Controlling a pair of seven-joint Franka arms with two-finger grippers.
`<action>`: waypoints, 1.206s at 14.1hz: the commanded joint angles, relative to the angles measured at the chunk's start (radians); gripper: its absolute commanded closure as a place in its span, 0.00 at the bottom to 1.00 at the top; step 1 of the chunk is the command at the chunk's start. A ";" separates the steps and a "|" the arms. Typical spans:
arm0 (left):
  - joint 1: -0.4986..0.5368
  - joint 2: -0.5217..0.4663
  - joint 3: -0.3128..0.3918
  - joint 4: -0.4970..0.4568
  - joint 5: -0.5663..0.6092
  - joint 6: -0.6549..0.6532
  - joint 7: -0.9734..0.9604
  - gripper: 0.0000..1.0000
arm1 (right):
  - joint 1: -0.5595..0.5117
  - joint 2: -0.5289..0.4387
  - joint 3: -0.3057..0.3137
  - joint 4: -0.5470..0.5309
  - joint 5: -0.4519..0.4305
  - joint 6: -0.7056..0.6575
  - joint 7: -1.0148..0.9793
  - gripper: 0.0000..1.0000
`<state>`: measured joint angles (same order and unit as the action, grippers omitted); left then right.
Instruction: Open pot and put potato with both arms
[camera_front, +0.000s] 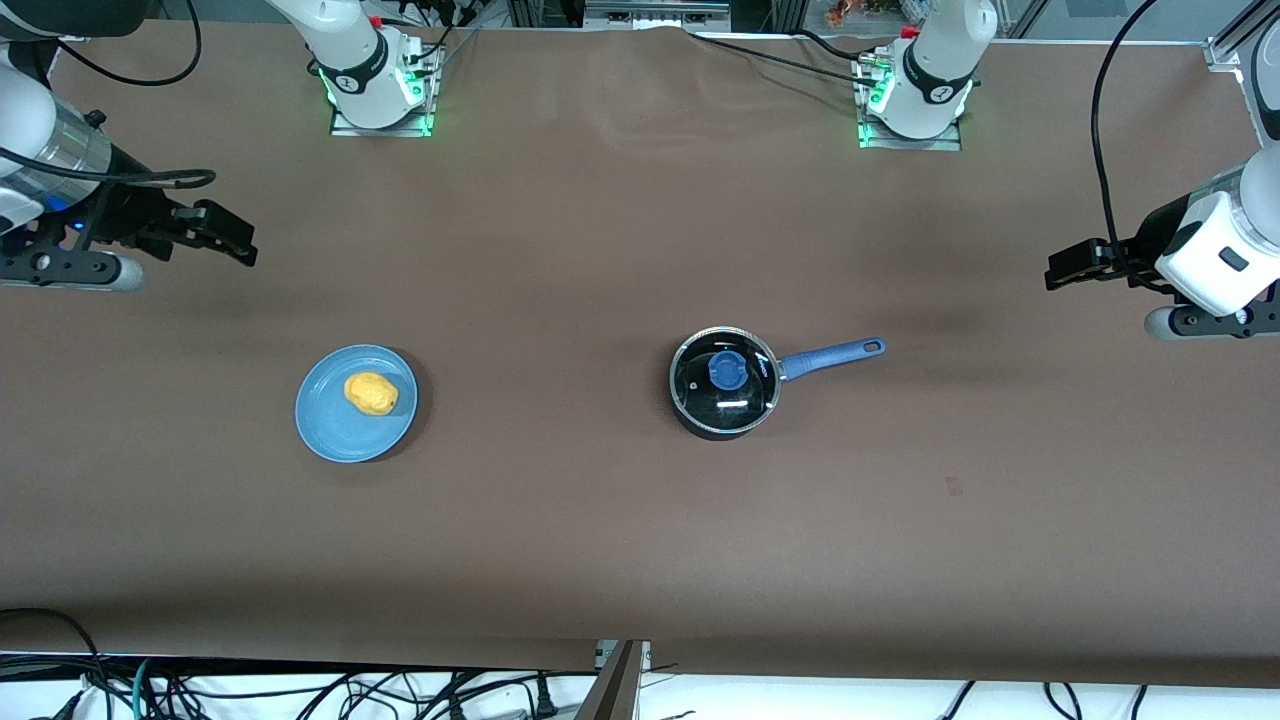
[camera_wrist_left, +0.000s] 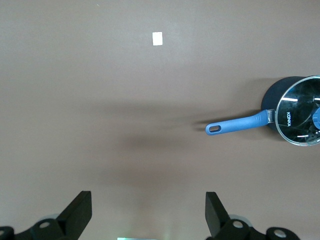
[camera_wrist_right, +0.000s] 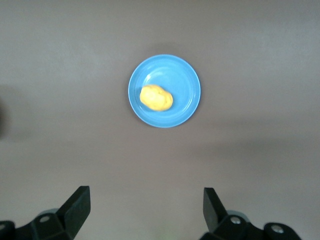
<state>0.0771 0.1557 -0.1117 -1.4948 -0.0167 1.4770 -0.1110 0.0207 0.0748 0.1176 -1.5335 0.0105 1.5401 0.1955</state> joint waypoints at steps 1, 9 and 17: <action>0.009 -0.019 0.001 -0.021 -0.015 0.006 0.002 0.00 | 0.002 -0.003 0.002 0.018 0.002 -0.025 -0.004 0.00; -0.016 -0.008 -0.009 -0.019 -0.025 0.011 -0.013 0.00 | 0.002 0.003 -0.001 0.016 -0.012 -0.023 -0.004 0.00; -0.095 0.100 -0.112 -0.039 -0.078 0.173 -0.264 0.00 | 0.001 0.020 -0.003 0.018 -0.012 -0.015 -0.002 0.00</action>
<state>-0.0098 0.2188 -0.1792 -1.5303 -0.0836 1.6003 -0.2897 0.0205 0.0888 0.1132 -1.5334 0.0099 1.5306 0.1961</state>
